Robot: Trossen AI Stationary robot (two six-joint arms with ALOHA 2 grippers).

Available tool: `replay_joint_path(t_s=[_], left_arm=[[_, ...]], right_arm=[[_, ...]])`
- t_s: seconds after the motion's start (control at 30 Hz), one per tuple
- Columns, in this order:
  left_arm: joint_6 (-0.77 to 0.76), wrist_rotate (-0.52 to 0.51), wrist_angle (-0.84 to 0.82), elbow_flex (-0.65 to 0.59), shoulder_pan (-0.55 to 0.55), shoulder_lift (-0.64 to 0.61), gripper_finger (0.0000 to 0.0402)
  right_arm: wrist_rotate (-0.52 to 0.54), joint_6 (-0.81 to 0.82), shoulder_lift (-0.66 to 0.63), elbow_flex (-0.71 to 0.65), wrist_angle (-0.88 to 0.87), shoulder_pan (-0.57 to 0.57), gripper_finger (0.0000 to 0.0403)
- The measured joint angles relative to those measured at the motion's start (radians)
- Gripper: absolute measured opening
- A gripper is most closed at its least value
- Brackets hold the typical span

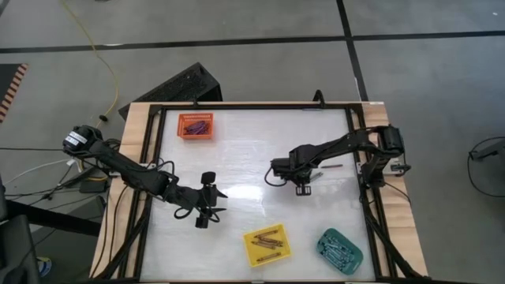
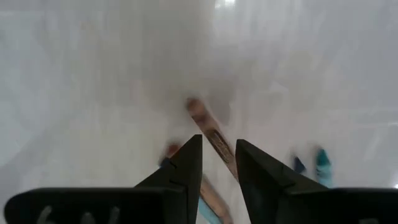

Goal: Sort crayons
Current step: Put the brown crayon into the yellow bin

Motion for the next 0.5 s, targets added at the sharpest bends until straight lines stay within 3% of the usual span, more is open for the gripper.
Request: replay_joint_path(t_s=[0.5], left_arm=[[-0.003, 0.009, -0.005, 0.0, 0.0, 0.0, 0.0181]], right_arm=[[-0.028, -0.02, 0.034, 0.0, 0.041, 0.006, 0.0122]])
